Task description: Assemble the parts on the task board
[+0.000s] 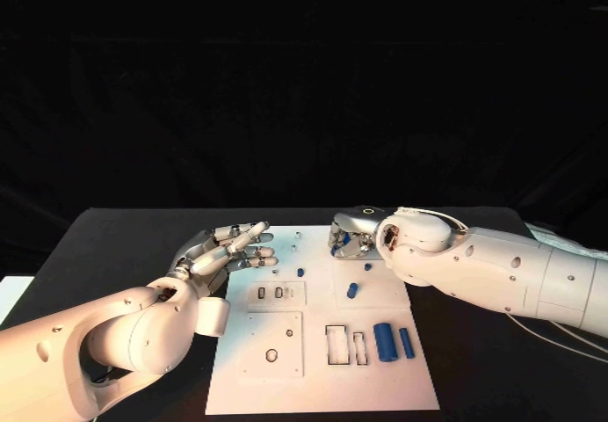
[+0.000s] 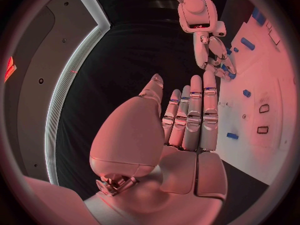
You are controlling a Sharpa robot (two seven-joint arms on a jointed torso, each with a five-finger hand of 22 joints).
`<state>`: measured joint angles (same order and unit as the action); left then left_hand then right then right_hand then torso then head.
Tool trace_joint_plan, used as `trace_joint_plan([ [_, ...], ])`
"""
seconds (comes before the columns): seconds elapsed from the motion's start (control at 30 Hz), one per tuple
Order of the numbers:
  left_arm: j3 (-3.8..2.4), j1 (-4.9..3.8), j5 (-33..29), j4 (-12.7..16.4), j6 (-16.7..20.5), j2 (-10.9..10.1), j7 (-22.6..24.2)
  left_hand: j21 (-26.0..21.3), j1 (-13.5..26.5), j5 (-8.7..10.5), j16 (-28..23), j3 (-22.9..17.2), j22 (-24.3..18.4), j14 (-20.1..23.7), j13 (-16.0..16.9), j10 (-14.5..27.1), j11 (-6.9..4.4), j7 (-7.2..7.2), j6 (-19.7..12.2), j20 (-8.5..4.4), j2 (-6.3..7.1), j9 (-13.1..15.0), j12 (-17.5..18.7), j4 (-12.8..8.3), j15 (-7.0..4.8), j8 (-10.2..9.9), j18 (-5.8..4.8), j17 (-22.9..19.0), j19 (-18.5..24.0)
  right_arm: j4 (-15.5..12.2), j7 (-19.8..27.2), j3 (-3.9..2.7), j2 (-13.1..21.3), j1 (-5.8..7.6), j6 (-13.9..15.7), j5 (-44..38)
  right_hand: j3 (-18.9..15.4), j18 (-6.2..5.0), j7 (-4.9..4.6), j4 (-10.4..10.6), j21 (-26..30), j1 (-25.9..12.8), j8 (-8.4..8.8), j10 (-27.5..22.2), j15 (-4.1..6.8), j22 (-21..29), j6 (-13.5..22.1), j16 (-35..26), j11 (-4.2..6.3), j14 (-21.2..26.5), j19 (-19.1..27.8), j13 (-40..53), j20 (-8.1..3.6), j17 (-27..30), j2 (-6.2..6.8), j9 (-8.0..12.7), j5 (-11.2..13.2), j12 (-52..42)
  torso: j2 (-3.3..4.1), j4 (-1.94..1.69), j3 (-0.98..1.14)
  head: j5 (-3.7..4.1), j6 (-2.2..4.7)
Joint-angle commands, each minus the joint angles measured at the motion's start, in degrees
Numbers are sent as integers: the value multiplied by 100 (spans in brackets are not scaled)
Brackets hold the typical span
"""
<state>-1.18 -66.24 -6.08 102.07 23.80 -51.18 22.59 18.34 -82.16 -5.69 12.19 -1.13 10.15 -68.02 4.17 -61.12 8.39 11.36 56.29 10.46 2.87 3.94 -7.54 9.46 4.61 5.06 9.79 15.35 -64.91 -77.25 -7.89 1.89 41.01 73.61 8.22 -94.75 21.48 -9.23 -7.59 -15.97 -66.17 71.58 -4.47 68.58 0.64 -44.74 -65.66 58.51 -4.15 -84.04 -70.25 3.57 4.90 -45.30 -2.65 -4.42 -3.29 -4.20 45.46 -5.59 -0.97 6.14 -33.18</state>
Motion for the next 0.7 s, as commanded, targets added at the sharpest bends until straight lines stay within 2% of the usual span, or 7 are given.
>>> trace_joint_plan([
  [0.03, -5, -12, -14, 16, -73, 0, 14, 34, 49, -18, 25, -8, 8, -33, -7, 53, 2, 30, -11, -1, -27, -10, 27, -31, 26, -31, 33, 8, -46, -19, -86, 14, 9, -17, 205, -217, 126, 143, 24, 12, -166, 97, -58, 148, 57, -246, -111, 165, 40, -146, -116, 32, -11, -172, -118, -49, 24, -38, 15, -6, 2, 25, -7],
  [0.1, -5, -12, -14, 13, -74, -2, 10, 34, 49, -18, 25, -8, 8, -33, -7, 53, 2, 30, -11, -1, -27, -10, 27, -31, 26, -31, 33, 8, -46, -48, -43, 13, 18, -17, 468, -205, 199, 176, 36, 32, -303, 90, -81, 236, 72, -453, -171, 265, 62, -155, -198, 38, -25, -269, -116, -70, 30, -47, 18, -9, 1, 26, -6],
  [0.27, -5, -13, -14, -4, -76, -3, 8, 35, 48, -18, 26, -10, 9, -34, -7, 56, 3, 31, -13, -1, -29, -10, 28, -34, 27, -33, 33, 11, -46, -141, 51, 1, 45, -18, 1112, -98, 330, 188, 38, 53, -393, 79, -78, 290, 79, -546, -196, 329, 72, -129, -204, 32, -38, -295, -62, -92, 24, -7, 23, -16, -4, 48, 27],
  [0.37, -5, -14, -15, -13, -79, -6, 9, 35, 48, -18, 26, -10, 9, -34, -7, 56, 3, 31, -13, -1, -29, -10, 28, -34, 27, -33, 33, 11, -46, -185, 67, -17, 51, -18, 1400, -20, 419, 191, 23, 54, -427, 85, -59, 285, 70, -576, -181, 349, 62, -111, -192, 27, -36, -293, -28, -96, 15, 27, 29, -20, -10, 38, 47],
  [0.53, -5, -14, -15, -22, -101, -10, 23, 36, 52, -15, 26, -6, 12, -34, -8, 68, 7, 35, -20, 0, -25, -9, 34, -45, 29, -40, 32, 25, -48, -151, 41, -36, -35, -18, 1640, 34, 518, 193, 4, 66, -467, 73, -28, 253, 56, -611, -155, 372, 44, -89, -173, 21, -24, -289, 35, -100, 13, 56, 41, -30, -13, 3, 99],
  [0.7, -5, -14, -15, -25, -112, -14, 28, 36, 55, -14, 26, -3, 12, -34, -8, 69, 8, 36, -20, 1, -21, -9, 35, -46, 30, -41, 32, 27, -48, -22, 32, -41, -206, -17, 1709, 45, 564, 192, -5, 76, -479, 64, -11, 229, 47, -616, -140, 375, 34, -78, -157, 18, -17, -275, 68, -101, 17, 63, 48, -31, -13, -21, 124],
])
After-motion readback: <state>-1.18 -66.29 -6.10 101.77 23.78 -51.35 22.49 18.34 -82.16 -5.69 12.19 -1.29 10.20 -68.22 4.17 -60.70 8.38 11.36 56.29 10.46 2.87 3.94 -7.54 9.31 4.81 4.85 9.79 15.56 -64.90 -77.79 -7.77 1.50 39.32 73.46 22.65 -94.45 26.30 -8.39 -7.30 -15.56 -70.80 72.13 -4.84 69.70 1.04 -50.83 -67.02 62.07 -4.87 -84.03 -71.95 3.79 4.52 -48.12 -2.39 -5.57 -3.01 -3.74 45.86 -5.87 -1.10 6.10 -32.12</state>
